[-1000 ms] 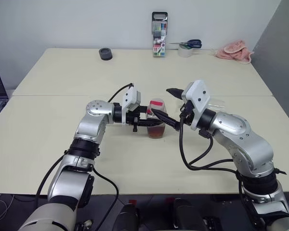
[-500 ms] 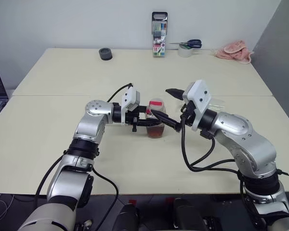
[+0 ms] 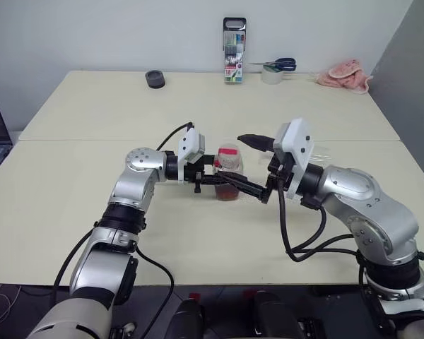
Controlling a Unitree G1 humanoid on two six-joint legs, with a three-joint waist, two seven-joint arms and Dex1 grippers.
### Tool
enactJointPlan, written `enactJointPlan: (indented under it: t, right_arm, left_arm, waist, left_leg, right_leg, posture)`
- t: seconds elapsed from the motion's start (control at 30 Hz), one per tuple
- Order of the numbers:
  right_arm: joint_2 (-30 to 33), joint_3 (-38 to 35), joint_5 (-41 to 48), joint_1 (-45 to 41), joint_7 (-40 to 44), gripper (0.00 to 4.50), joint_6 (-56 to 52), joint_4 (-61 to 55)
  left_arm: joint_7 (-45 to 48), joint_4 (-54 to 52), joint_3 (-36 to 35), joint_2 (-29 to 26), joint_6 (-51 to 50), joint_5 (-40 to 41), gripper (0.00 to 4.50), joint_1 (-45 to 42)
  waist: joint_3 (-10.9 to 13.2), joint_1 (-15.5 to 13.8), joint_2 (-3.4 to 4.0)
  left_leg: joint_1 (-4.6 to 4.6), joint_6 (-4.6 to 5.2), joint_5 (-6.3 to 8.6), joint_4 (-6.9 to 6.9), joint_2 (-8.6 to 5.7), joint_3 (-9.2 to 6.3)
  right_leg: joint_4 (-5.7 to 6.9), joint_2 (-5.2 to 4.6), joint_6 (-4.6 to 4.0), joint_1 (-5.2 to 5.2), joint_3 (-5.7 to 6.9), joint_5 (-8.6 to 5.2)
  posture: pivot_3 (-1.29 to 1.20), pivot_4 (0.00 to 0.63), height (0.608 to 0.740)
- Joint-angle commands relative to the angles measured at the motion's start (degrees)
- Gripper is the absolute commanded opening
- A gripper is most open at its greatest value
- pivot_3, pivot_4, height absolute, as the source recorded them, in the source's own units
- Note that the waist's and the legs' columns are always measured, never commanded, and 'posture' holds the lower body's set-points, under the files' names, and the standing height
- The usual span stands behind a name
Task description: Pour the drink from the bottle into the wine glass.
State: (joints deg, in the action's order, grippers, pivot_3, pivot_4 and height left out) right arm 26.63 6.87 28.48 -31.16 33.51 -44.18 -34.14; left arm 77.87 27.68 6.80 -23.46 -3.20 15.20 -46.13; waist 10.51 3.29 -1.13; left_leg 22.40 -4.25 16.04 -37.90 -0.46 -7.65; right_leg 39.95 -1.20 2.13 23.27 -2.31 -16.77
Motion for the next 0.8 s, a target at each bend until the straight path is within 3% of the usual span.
enactJointPlan:
  t: [0.03, 0.6, 0.8]
  right_arm:
    - [0.42, -2.22, 2.18, 0.12, 0.63, 4.50, 0.63, -2.44]
    - [-0.81, 1.58, -4.34, -2.27, -2.87, 4.50, 3.07, 2.35]
    - [-2.80, 0.11, -2.37, -2.65, -2.79, 4.50, 1.57, 2.94]
  left_arm:
    - [-0.64, -2.41, -1.29, 0.05, 1.18, 1.01, 1.69, -0.83]
    - [-1.27, -6.27, -0.92, 1.20, -0.43, 1.93, 1.69, 1.28]
    - [-1.07, -7.20, -0.70, 1.06, -0.67, 1.75, 1.69, 2.00]
  waist:
    - [0.00, 0.00, 0.00]
    - [0.00, 0.00, 0.00]
    - [0.00, 0.00, 0.00]
  left_leg:
    - [0.00, 0.00, 0.00, 0.00, 0.00, 0.00]
    - [0.00, 0.00, 0.00, 0.00, 0.01, 0.01]
    - [0.00, -0.01, 0.00, 0.00, 0.01, 0.01]
  right_leg:
    - [0.00, 0.00, 0.00, 0.00, -0.01, 0.00]
    - [0.00, 0.01, 0.00, 0.00, -0.01, 0.00]
    - [0.00, 0.00, 0.00, 0.00, -0.01, 0.00]
  posture:
    - [0.00, 0.150, 0.740]
    - [0.00, 0.150, 0.740]
    - [0.00, 0.150, 0.740]
